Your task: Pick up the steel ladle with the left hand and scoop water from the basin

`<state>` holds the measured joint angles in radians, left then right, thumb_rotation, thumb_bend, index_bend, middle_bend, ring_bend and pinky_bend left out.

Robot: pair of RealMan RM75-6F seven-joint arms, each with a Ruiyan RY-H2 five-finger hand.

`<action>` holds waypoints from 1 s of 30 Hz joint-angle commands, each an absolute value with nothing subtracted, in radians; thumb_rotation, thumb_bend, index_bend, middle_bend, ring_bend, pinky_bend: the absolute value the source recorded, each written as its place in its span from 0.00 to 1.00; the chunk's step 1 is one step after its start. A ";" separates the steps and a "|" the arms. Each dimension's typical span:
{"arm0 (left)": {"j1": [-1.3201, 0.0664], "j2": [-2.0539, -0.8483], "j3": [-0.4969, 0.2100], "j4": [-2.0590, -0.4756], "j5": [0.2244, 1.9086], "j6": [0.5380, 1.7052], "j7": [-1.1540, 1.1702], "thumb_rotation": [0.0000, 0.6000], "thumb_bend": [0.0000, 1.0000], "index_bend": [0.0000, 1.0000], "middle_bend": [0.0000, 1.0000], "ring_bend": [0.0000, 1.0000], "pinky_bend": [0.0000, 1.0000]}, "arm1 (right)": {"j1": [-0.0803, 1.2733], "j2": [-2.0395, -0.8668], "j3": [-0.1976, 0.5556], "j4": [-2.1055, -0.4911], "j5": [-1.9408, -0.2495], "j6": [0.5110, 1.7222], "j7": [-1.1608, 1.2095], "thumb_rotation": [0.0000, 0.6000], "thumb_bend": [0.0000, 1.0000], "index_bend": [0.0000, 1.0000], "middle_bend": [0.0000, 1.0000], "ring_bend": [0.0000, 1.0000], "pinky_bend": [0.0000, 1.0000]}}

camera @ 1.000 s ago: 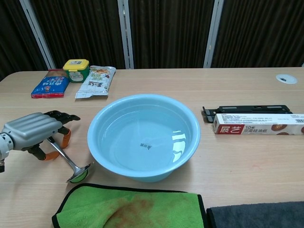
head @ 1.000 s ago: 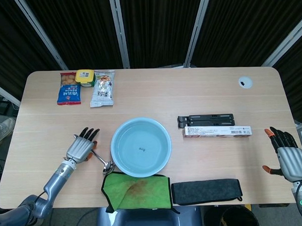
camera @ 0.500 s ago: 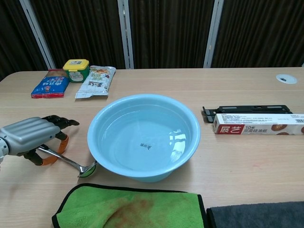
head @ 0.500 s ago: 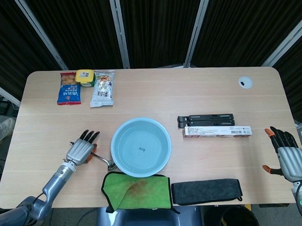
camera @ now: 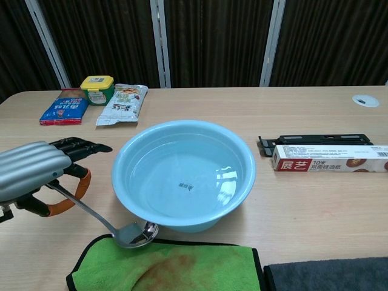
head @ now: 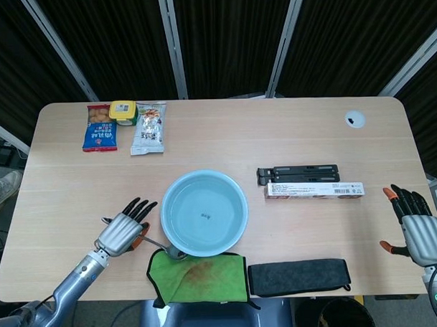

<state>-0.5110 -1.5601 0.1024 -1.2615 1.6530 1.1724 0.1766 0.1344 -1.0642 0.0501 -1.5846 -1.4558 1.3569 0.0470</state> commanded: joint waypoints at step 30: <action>-0.583 -1.377 -0.022 -1.675 1.709 1.179 0.296 1.00 0.56 0.66 0.00 0.00 0.00 | 0.123 -1.035 0.029 -1.596 -1.498 1.367 0.127 1.00 0.00 0.00 0.00 0.00 0.00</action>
<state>-0.5693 -1.3599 0.0014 -1.7082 1.7287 1.1884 0.3104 0.1184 -1.0314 0.0286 -1.5979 -1.5030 1.3770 0.1299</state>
